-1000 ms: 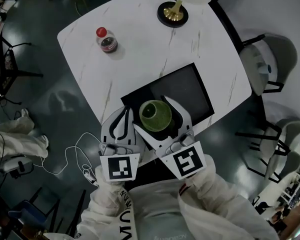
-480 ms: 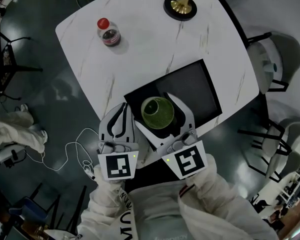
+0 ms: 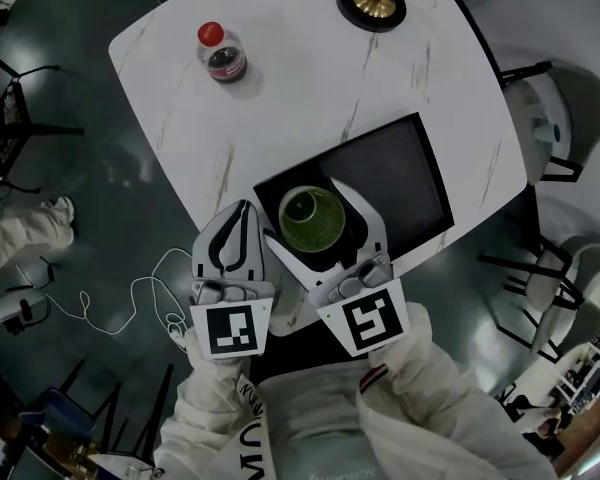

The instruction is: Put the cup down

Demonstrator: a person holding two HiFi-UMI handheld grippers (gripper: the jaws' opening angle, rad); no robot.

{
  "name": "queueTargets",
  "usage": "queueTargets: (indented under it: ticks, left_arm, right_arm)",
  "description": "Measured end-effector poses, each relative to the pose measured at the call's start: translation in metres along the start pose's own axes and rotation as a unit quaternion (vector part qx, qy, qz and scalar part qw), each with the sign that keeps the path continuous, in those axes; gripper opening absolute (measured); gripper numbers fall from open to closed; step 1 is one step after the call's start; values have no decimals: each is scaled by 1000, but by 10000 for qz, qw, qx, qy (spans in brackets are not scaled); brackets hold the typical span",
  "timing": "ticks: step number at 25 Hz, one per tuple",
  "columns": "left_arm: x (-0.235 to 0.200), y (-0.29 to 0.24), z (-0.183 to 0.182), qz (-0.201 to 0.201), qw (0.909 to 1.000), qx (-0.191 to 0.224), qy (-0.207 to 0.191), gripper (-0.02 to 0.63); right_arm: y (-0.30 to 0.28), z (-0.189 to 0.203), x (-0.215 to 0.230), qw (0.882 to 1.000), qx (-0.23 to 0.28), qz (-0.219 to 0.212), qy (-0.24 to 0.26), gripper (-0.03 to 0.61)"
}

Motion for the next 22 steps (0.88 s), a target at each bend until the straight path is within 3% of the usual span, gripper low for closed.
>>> queueTargets:
  ticks: [22]
  left_arm:
    - [-2,-3,7,37,10000,-44,24,15]
  right_arm:
    - [-7,21,2,9992,-317,-1,261,399]
Point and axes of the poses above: the fingertips, and each gripper's own axes: y backward along the fingers, x to its right, z out of its underside, the point moved 4 cm from there along y, backward along the fingers, and after that the axes turned 5 degrees about -y, right-handed, at the moved point
